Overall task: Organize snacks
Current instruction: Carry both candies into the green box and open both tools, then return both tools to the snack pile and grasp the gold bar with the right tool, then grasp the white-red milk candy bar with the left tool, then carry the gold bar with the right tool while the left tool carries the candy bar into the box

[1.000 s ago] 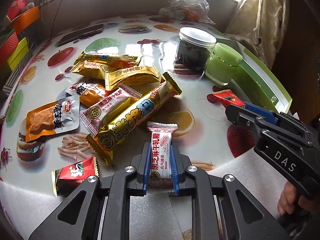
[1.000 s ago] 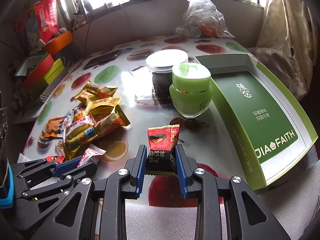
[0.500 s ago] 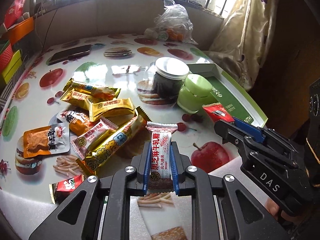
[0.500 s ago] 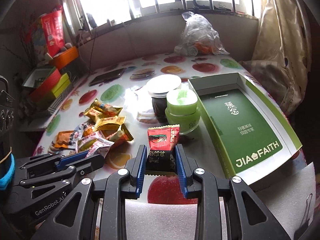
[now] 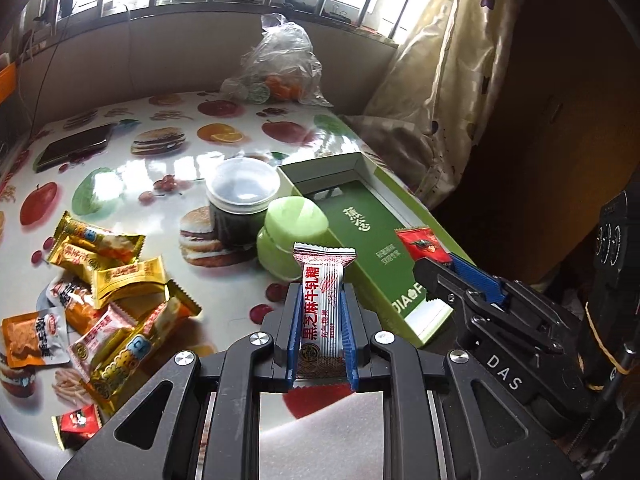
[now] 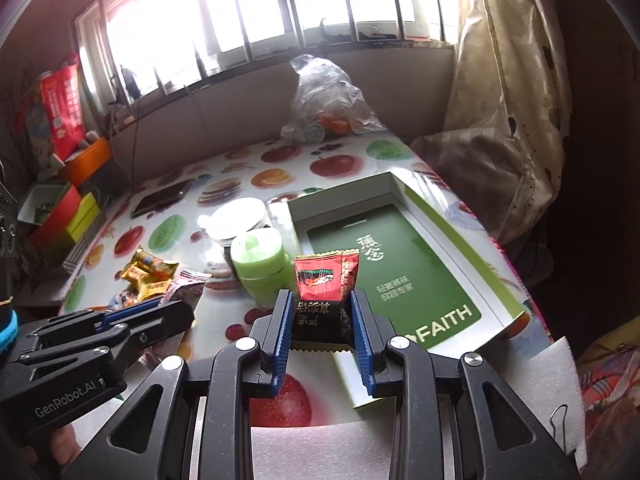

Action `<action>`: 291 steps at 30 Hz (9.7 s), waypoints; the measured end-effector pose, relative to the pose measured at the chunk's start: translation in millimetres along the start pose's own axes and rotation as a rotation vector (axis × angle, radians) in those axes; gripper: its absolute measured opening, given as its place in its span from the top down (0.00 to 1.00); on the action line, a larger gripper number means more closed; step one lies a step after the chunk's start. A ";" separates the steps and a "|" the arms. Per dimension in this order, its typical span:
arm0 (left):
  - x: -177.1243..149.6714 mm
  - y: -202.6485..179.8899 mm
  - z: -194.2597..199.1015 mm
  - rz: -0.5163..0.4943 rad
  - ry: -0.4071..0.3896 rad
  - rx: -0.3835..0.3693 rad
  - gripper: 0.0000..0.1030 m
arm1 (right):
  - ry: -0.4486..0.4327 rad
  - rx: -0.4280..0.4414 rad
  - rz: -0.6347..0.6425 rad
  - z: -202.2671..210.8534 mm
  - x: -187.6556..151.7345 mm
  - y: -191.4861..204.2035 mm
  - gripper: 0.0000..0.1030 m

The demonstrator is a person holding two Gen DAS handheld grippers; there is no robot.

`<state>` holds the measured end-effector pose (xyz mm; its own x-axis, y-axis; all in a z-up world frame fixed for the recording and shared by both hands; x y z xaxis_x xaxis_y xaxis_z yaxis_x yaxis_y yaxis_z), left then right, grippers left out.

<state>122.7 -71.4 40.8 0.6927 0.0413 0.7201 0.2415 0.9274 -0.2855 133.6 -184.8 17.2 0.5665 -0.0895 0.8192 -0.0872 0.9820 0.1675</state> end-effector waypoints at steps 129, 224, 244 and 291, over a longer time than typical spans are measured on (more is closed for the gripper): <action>-77.4 211.0 80.1 0.338 -0.028 0.251 0.53 | 0.279 0.221 0.292 -98.0 -75.9 190.1 0.49; -15.6 77.0 43.2 0.040 -0.049 0.121 0.74 | 0.065 0.193 0.053 -15.0 -17.5 93.6 0.79; 3.9 -2.7 8.6 -0.027 -0.029 -0.037 0.74 | 0.023 0.065 -0.054 0.4 -0.5 6.3 0.79; -4.0 -54.2 -95.1 -0.063 0.141 -0.035 0.72 | 0.144 -0.052 0.011 -62.9 -12.4 -81.0 0.79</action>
<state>171.4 -157.1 -6.7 0.7633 -0.0718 0.6421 0.3099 0.9127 -0.2662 185.2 -252.8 -41.0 0.6780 -0.0574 0.7328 -0.0539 0.9904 0.1275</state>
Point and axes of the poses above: each gripper's, at about its wrist camera, not at the fingertips, and z roughly against the way its jaws point, y to its left, x to its top, the point moved 6 cm from there along -z, roughly the way its jaws point, and after that the axes turned 8 degrees about -y, right-handed, at the moved point
